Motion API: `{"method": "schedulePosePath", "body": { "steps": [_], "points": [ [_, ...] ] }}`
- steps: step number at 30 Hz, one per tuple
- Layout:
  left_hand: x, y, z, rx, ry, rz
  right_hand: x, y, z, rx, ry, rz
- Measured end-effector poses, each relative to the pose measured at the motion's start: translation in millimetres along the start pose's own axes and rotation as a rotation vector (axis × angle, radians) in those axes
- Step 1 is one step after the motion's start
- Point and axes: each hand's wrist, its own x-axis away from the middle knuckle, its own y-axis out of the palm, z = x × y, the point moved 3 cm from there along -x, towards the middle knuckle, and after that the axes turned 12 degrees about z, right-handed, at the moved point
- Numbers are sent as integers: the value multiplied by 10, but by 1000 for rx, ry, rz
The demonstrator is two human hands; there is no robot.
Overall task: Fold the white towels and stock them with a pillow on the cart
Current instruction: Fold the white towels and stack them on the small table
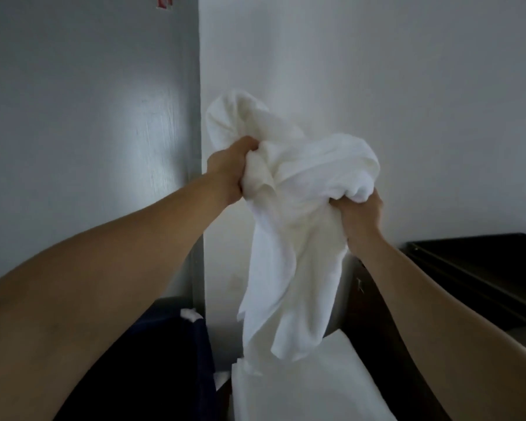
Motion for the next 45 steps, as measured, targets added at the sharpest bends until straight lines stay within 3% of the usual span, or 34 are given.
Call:
{"method": "schedulePosePath", "body": {
  "steps": [2,6,10,14,17,19,22,24,27,32,36,39,42,44,45],
  "points": [
    [33,204,-110,-61,64,8,-125,-180,83,59,-53,-53],
    [108,388,-597,-318,162,-105,-162,-574,731,270,-100,-327],
    [303,236,-1569,-438,70,-181,-91,-1093,1664,752,32,-625],
    [646,-183,-2721,-740,-5,-230,-71,-1399,2214,1104,-55,-940],
    [976,-476,-3340,-997,-166,-336,-158,-1310,2388,1062,-33,-1024],
    [1205,-572,-3548,-1188,-295,-536,-195,-1143,2394,1004,-147,-1028],
    [1361,-564,-3563,-1406,-414,-868,-208,-882,2181,847,-259,-1034],
    [1313,-475,-3368,-1465,-389,-927,-222,-758,1950,748,-305,-1004],
    [1103,-199,-2892,-1200,-328,-824,-259,-625,1529,624,-346,-911],
    [851,424,-2276,-931,34,-658,-302,-407,890,375,-373,-697],
    [668,529,-2010,-906,240,-287,-318,-474,818,513,-326,-868],
    [509,383,-1749,-615,220,-90,-453,-707,1192,803,-257,-939],
    [398,222,-1617,-399,128,50,-568,-969,1502,835,-118,-788],
    [352,107,-1656,-469,55,39,-667,-1082,1553,771,-63,-624],
    [344,54,-1702,-617,19,-16,-711,-1099,1517,723,-60,-550]
  ]
}}
